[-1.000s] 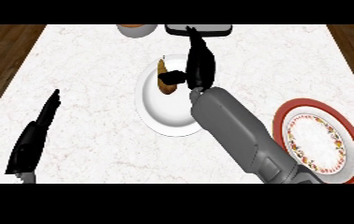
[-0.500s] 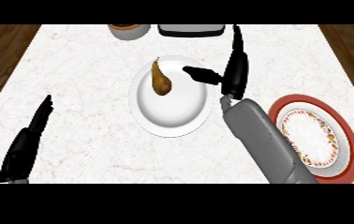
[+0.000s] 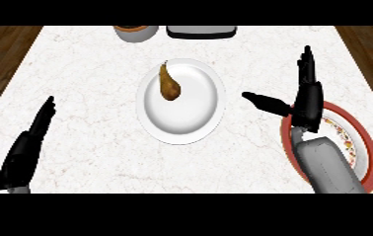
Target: Pick the pear from the plate and place it in the plate
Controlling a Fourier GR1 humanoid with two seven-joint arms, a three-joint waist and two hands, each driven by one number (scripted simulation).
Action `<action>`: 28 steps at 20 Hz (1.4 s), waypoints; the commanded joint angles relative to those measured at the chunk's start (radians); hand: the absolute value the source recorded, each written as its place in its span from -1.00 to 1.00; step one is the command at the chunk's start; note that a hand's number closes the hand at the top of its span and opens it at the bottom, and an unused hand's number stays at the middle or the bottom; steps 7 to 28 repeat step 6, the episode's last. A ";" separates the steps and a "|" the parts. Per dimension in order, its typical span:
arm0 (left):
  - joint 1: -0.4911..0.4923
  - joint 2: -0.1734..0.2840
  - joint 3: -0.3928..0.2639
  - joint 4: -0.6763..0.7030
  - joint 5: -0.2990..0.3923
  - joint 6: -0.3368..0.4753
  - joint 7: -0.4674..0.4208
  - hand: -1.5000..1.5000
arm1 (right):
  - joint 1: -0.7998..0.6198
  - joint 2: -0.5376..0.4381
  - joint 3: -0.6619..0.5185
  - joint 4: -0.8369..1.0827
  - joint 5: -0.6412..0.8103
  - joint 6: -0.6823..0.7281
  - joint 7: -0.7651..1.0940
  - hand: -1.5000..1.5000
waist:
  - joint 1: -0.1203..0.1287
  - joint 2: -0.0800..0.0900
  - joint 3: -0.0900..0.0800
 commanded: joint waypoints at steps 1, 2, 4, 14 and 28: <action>-0.018 0.001 0.023 0.083 0.001 -0.005 -0.059 0.00 | 0.058 -0.079 -0.101 -0.031 -0.077 0.141 -0.075 -1.00 | 0.003 0.001 -0.001; 0.012 0.004 0.034 0.087 0.006 -0.020 -0.108 0.00 | 0.084 -0.034 -0.088 -0.015 -0.039 0.117 -0.105 -1.00 | 0.006 0.001 -0.001; -0.076 -0.031 -0.011 0.092 -0.032 0.013 -0.013 0.00 | 0.116 -0.099 -0.130 -0.086 -0.065 0.166 -0.047 -1.00 | 0.001 0.001 -0.001; -0.038 -0.033 -0.008 0.028 -0.041 0.013 -0.004 0.00 | 0.156 -0.095 -0.161 -0.091 -0.064 0.196 -0.069 -1.00 | 0.004 0.000 -0.001; -0.038 -0.033 -0.008 0.028 -0.041 0.013 -0.004 0.00 | 0.156 -0.095 -0.161 -0.091 -0.064 0.196 -0.069 -1.00 | 0.004 0.000 -0.001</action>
